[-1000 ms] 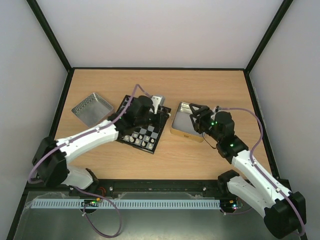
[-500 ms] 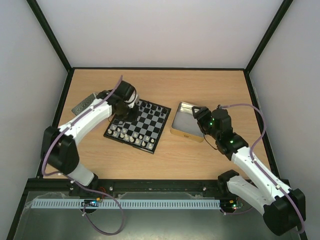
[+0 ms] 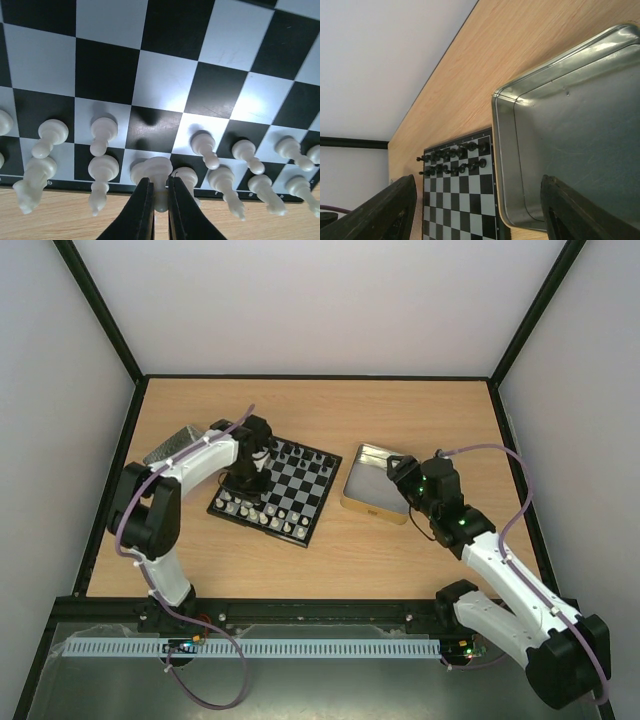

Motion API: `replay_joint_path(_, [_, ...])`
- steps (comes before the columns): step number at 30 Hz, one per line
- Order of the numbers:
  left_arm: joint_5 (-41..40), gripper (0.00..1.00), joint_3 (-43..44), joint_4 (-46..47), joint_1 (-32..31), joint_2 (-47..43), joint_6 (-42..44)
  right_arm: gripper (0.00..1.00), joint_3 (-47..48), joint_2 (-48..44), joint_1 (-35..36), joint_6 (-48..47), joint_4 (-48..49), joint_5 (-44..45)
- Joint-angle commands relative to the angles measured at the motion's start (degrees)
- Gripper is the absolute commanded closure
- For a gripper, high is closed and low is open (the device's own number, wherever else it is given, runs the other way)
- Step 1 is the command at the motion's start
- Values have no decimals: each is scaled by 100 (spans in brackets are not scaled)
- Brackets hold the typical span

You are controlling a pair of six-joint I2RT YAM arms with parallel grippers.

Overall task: Set up the chess pieces on the board
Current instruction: Place the chess piece on the chessboard.

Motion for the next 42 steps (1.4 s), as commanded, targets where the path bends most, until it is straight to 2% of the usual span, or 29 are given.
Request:
replay_joint_path(1, [-87, 98, 288, -301, 32, 287, 64, 33, 101, 78, 17, -210, -111, 103])
replay_joint_path(22, [-1, 94, 423, -250, 58, 777, 120, 32, 96, -58, 17, -245, -232, 359])
replay_joint_path(42, [-120, 76, 674, -266, 58, 691, 40, 32, 151, -149, 17, -281, -346, 470])
